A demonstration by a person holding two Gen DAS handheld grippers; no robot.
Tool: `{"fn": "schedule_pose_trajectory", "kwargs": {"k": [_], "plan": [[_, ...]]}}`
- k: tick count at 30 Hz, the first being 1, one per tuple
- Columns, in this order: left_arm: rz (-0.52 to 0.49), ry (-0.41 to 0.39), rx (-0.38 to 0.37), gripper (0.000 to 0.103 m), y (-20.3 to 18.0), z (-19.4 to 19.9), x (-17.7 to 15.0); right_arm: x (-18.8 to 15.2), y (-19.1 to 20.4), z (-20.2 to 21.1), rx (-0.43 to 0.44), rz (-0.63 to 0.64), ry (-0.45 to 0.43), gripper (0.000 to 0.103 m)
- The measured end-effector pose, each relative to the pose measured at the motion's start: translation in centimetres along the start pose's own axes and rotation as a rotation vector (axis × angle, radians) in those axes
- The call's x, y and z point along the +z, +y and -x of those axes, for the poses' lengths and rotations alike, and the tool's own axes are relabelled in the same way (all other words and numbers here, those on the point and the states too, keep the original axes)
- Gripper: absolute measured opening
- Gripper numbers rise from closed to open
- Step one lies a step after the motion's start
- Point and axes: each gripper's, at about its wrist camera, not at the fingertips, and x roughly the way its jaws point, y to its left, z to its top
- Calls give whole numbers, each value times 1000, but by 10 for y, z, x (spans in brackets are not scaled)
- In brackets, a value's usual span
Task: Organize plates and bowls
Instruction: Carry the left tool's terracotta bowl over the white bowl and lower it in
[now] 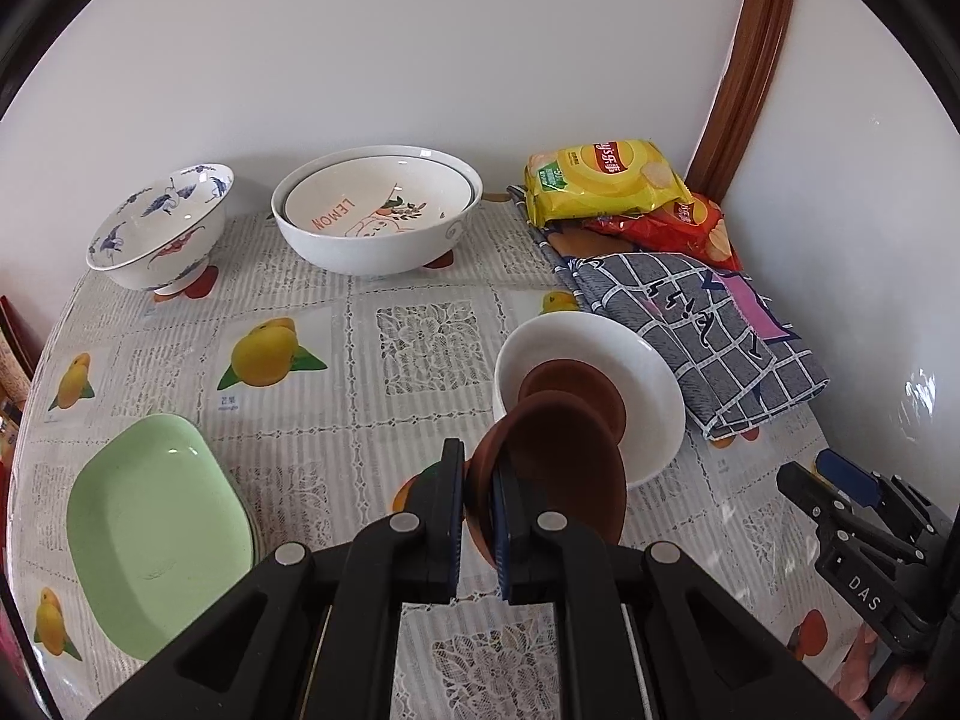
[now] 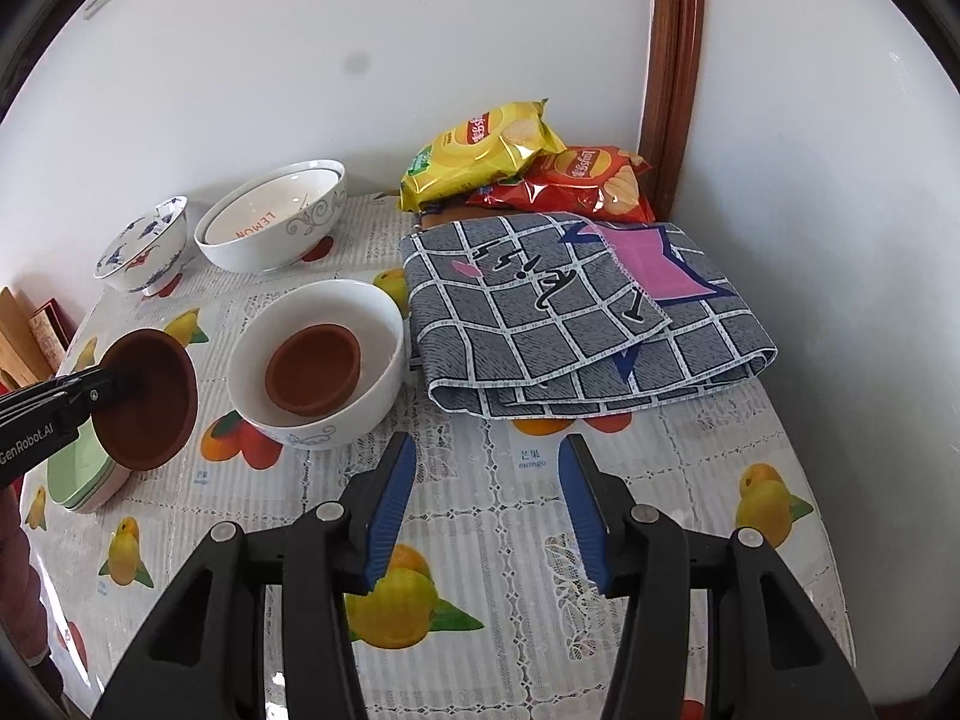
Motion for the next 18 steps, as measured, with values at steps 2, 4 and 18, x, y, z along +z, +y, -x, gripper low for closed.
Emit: {"fn": "schedule_pose_trajectory", "kwargs": {"k": [2,4,18], "plan": [[2,8,-8,9,-2,-9,4,-1,-4,-6,1,-2,7,49],[3,18,-10,9,-4,-19,8,-1,-8,-11,1,-7,11,49],[-7,57,-41,9,-30,-67,30,6,-21,-36,25,-24,40,49]]}}
